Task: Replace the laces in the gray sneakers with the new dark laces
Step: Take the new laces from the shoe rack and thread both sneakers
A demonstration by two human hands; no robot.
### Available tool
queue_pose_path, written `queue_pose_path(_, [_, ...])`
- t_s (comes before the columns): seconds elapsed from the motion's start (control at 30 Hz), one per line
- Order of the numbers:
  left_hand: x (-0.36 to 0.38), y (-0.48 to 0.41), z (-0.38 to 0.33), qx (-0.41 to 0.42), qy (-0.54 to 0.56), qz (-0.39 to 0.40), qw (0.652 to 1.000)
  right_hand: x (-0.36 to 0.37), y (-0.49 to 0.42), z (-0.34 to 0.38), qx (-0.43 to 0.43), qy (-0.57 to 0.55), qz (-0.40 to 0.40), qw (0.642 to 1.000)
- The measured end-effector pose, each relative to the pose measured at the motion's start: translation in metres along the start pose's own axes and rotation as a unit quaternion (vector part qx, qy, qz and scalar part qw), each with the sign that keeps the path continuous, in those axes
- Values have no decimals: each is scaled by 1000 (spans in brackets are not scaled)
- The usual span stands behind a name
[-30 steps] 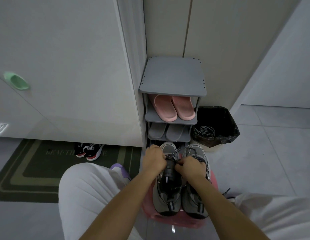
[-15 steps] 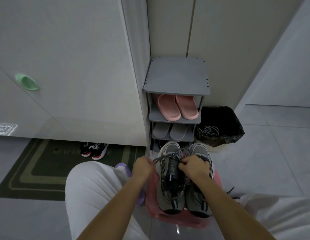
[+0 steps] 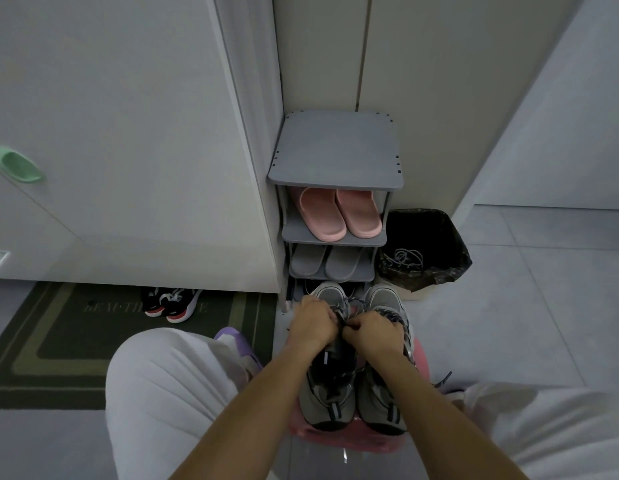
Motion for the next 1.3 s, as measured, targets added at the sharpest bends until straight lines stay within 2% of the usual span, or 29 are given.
queue_pose_path(0.2, [-24,3,20,-28,78,-30,996,0,0,-2,9,-15,3,1000])
queue_pose_path(0.33, [-42,11,61,-99,121,-48,987,1,-1,-2,5,-18,2,1000])
queue_pose_path(0.43, [-42,18,81,-128,104,16,986,2,-1,-3,8,-8,1,1000])
queue_pose_path(0.5, [-37,22,77,-114,90,78,986,2,-1,-2,9,-3,0,1000])
queue_pose_path(0.57, [-33,21,62,-84,86,98,988,1,0,-2,7,-4,1,1000])
queue_pose_path(0.7, [-24,14,25,-29,122,46,991,0,1,-1,8,1,8,1000])
queue_pose_path(0.8, [-20,10,4,-5,67,42,997,-1,1,-1,13,5,11,1000])
queue_pose_path(0.97, [-19,8,-3,-20,12,45,999,-1,1,0,24,10,16,1000])
queue_pose_path(1.17, [-26,16,18,-43,91,15,995,-2,2,2,33,9,12,999])
queue_pose_path(1.3, [-31,22,40,-67,130,35,989,-2,2,1,32,10,6,999])
Point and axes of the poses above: each hand's wrist, its own y-axis away from the middle knuckle, its own x-axis out of the palm, z = x × y, the point moved 2 cm from there along -y, towards the middle knuckle, and after that the axes turned 1 degree about x, right-handed, at the moved point
